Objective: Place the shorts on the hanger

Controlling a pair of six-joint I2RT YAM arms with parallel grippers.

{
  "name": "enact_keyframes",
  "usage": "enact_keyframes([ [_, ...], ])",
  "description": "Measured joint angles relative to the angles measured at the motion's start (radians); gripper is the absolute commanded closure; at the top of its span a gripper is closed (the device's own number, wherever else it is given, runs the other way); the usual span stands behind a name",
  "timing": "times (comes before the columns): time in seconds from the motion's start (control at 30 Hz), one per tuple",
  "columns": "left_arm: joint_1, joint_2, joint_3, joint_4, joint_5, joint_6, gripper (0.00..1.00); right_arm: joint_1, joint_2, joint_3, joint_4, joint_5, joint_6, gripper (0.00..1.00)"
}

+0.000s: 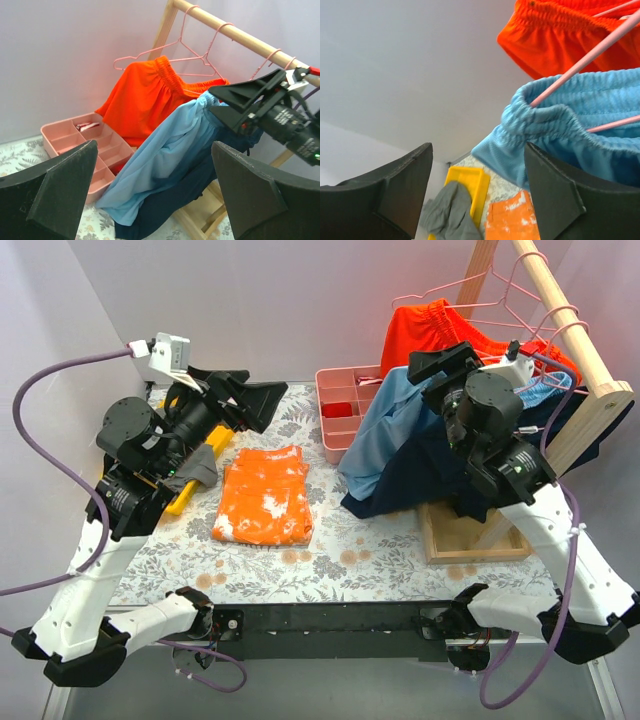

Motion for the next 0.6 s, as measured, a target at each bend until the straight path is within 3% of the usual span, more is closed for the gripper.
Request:
enact_keyframes([
  [0.3,0.000,0.009,-0.055,-0.007,-0.002,-0.055,0.02,0.000,-0.030,0.000,-0.018,-0.265,-0.013,0.15],
  [0.6,0.000,0.009,-0.082,-0.065,-0.023,-0.095,0.02,0.000,0.062,0.184,-0.055,-0.525,-0.061,0.05],
])
